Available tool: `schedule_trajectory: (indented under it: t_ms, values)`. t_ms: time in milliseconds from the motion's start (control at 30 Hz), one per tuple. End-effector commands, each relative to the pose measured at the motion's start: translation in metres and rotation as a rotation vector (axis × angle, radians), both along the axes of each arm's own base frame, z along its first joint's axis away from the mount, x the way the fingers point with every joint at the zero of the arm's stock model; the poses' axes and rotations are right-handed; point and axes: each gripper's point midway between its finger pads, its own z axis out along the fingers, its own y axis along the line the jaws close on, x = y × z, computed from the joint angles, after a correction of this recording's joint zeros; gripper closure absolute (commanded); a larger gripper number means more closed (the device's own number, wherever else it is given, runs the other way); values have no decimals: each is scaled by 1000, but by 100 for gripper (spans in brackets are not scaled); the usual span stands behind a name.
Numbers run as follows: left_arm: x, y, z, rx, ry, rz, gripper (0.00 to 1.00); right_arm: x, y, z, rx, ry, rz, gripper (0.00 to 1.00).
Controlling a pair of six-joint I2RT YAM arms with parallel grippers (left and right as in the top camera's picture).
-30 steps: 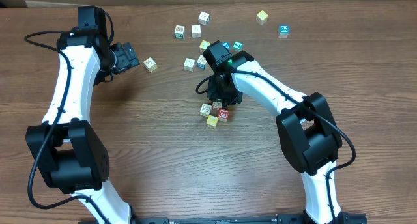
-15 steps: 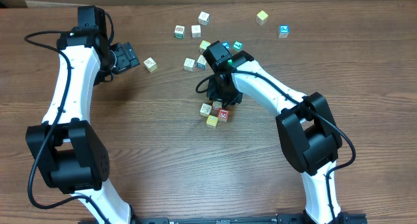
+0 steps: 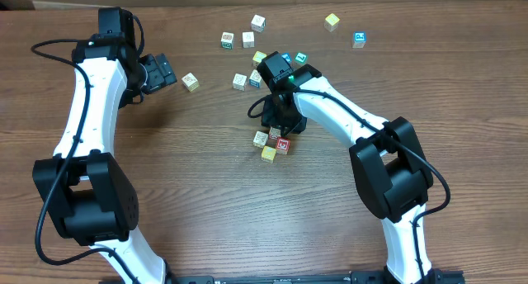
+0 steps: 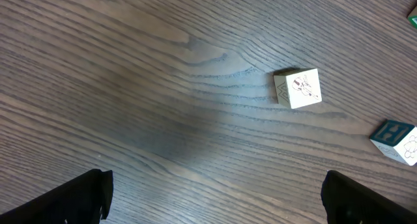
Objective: Form a circle
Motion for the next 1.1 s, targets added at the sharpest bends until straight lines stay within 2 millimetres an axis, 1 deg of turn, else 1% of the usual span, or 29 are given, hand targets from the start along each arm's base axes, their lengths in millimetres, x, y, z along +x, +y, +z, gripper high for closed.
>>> schedule_trajectory:
  t_ms: [0,167,367,500,667,733,800,833,867,1067]
  values:
    - [5,-2,2,-9,-12,4,0,7,1,10,4,-47,-5,44]
    - [5,-2,2,-9,-12,4,0,27,-11,13,-49,-134,-36,43]
    - [5,-2,2,-9,-12,4,0,50,-37,16,-82,-189,-126,41]
    - [5,-2,2,-9,-12,4,0,62,-62,17,-108,-203,-168,40]
    - [5,-2,2,-9,-12,4,0,72,-102,17,-180,-208,-241,40]
    - [5,-2,2,-9,-12,4,1,75,-117,17,-198,-202,-241,38]
    - [5,-2,2,-9,-12,4,0,76,-130,16,-213,-191,-238,32]
    - [5,-2,2,-9,-12,4,0,75,-137,16,-220,-182,-243,18]
    - [5,-2,2,-9,-12,4,0,74,-144,15,-229,-171,-252,0]
    - [5,-2,2,-9,-12,4,1,83,-170,16,-228,-178,-309,0]
